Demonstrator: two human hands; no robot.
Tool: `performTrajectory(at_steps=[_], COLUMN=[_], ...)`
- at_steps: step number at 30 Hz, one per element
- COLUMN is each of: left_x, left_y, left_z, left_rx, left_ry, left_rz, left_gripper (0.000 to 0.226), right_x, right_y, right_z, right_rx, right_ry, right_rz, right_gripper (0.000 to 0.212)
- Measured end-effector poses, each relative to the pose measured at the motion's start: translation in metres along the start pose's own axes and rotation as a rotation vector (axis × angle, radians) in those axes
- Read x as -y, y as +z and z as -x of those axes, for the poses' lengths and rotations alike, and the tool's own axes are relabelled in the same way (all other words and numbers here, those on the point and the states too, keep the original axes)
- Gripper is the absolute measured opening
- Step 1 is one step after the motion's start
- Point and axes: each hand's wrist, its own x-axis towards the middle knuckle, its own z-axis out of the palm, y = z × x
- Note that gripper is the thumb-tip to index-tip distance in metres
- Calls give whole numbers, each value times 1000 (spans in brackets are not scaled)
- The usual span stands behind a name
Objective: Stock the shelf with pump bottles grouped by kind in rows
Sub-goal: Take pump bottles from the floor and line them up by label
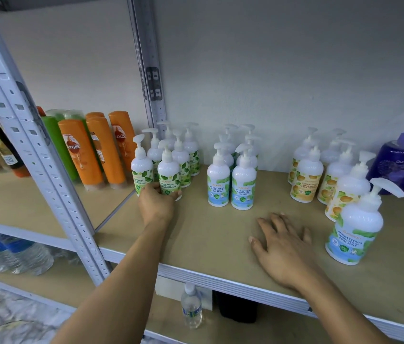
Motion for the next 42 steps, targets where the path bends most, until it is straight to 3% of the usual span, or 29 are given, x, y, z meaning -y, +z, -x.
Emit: performTrajectory(at_steps=[12, 27, 42], left_x=[-5, -11, -9], left_y=[1, -2, -3], left_z=[6, 9, 14], left_rx=[36, 46, 57], left_ry=[12, 45, 59], left_rz=[-47, -63, -97], left_gripper=[45, 23, 29], right_x=[0, 0, -1], right_y=[1, 2, 3], right_z=[-1, 0, -2], right_rx=[-2, -10, -13], right_ry=[6, 6, 3], right_rz=[4, 18, 10], right_gripper=[64, 63, 63])
